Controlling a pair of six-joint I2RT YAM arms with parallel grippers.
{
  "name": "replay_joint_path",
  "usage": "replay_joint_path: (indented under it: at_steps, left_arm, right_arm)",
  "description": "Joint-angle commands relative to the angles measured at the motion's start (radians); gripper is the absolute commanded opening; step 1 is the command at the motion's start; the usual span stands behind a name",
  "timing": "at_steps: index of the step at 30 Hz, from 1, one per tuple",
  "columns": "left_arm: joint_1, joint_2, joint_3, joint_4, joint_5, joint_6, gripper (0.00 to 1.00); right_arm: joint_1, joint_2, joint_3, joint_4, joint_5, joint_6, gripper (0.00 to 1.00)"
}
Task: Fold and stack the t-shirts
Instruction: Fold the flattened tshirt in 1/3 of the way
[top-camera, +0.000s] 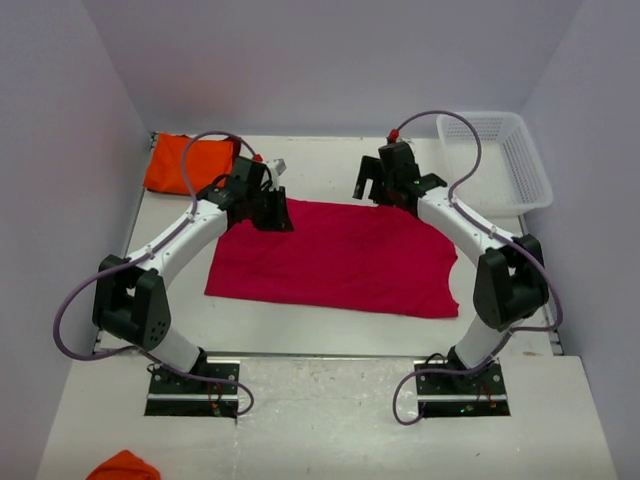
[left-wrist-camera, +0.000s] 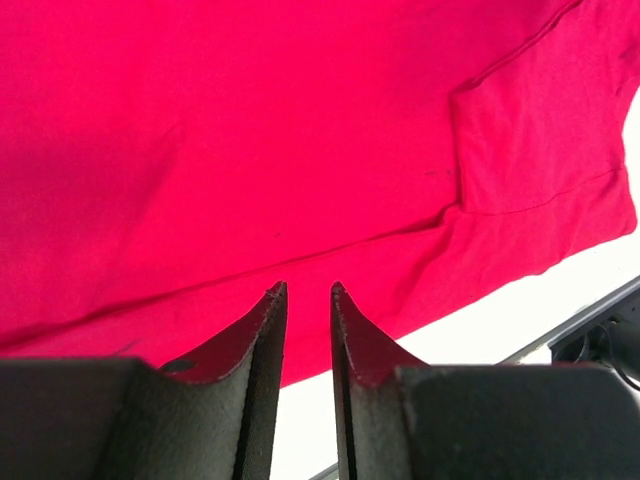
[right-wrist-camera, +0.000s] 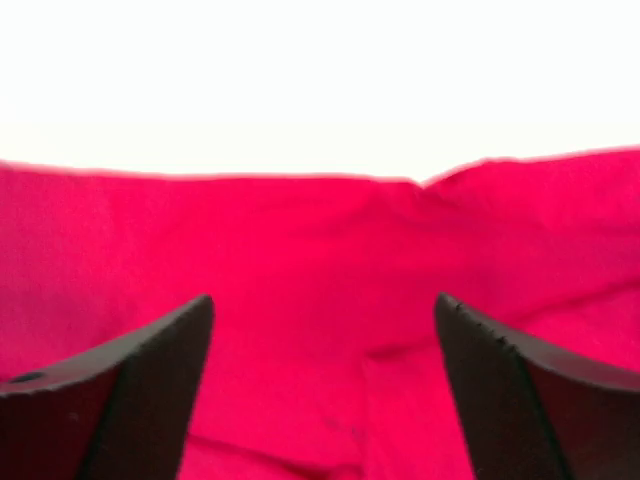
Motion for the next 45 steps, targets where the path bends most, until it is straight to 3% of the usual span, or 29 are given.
replay_joint_path:
  at_steps: [1,7,8,9,10,11,18,31,45]
  left_arm:
    - [0.008,-0.055,-0.021,0.030,-0.042,-0.004,0.26]
    - [0.007,-0.028,-0.032,0.033,-0.114,-0.030,0.26]
    - [0.007,-0.008,-0.024,0.022,-0.160,-0.048,0.24]
    - [0.008,0.003,-0.020,0.024,-0.180,-0.054,0.14]
    - [0.011,0.018,0.006,0.017,-0.190,-0.071,0.05]
    - [0.015,0.053,0.026,0.007,-0.162,-0.076,0.00]
    - [0.021,0.281,0.192,-0.004,-0.047,-0.088,0.00]
    - [0.097,0.462,0.339,-0.050,-0.140,-0.062,0.00]
    - [0.226,0.615,0.485,-0.088,-0.171,-0.037,0.00]
  right_arm:
    - [0.001,-0.142,-0.073,-0.025,-0.019,-0.095,0.99]
    - [0.001,-0.338,-0.295,-0.054,-0.030,0.020,0.97]
    - [0.005,-0.378,-0.350,-0.047,-0.036,0.034,0.79]
    - [0.009,-0.397,-0.381,-0.032,-0.059,0.044,0.60]
    - [0.013,-0.426,-0.431,-0.015,-0.070,0.042,0.23]
    - [0.018,-0.437,-0.451,0.002,-0.056,0.057,0.00]
    - [0.054,-0.322,-0.415,0.013,-0.107,0.026,0.00]
    - [0.216,-0.053,-0.341,0.105,-0.182,0.038,0.00]
    - [0.338,0.004,-0.295,0.119,-0.203,0.023,0.00]
